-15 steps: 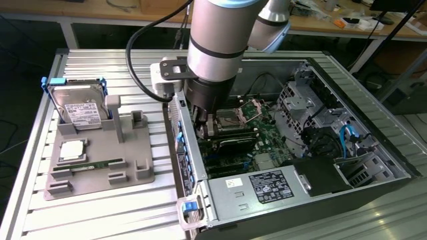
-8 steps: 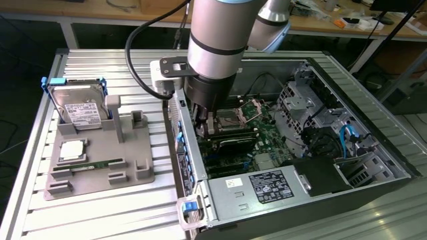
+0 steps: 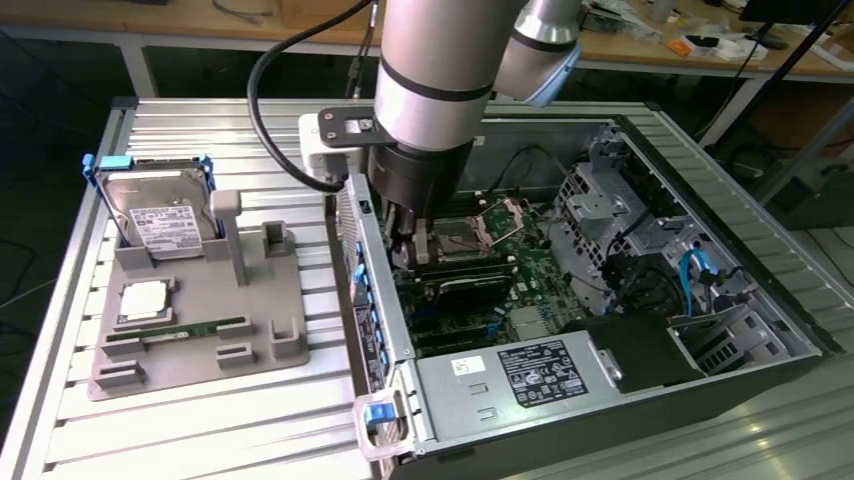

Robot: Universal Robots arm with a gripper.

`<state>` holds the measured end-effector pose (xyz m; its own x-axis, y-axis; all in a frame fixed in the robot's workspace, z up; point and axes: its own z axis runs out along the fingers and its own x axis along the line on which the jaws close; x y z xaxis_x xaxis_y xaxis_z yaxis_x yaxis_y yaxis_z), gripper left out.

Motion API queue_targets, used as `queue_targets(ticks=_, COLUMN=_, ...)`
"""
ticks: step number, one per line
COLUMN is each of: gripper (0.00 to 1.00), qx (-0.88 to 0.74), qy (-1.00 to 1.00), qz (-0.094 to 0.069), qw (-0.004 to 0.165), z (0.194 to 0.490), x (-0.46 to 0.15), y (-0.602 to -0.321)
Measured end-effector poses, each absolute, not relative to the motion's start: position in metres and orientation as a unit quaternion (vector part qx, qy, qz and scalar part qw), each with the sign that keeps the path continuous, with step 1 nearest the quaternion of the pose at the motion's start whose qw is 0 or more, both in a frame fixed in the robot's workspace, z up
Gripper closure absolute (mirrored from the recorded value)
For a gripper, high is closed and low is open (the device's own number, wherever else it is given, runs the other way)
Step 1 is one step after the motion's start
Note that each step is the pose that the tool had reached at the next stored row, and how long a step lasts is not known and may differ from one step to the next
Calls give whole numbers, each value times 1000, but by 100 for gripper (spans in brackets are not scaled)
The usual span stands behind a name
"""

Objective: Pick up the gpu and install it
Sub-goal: 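Press down on the gpu until it lock into place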

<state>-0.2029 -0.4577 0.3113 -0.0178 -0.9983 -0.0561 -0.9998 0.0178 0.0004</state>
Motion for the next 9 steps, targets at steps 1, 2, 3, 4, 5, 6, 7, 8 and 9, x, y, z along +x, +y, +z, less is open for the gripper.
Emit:
queue_targets(ticks=1, gripper=90, qx=-700, qy=713, qz=20, qw=20, z=312, x=-203, y=-458)
queue_targets(ticks=2, gripper=90, qx=-700, qy=713, qz=20, qw=20, z=312, x=-203, y=-458)
queue_targets(ticks=3, gripper=90, qx=-700, qy=713, qz=20, qw=20, z=312, x=-205, y=-458)
queue_targets(ticks=4, gripper=90, qx=-700, qy=713, qz=20, qw=20, z=313, x=-207, y=-458)
queue_targets(ticks=5, gripper=90, qx=-701, qy=713, qz=20, qw=20, z=313, x=-208, y=-458)
queue_targets(ticks=6, gripper=90, qx=-700, qy=713, qz=20, qw=21, z=313, x=-209, y=-458)
queue_targets(ticks=7, gripper=90, qx=-701, qy=713, qz=20, qw=21, z=313, x=-210, y=-458)
queue_targets(ticks=8, gripper=90, qx=-701, qy=713, qz=20, qw=21, z=313, x=-210, y=-458)
queue_targets(ticks=9, gripper=90, qx=-700, qy=713, qz=20, qw=21, z=313, x=-210, y=-458)
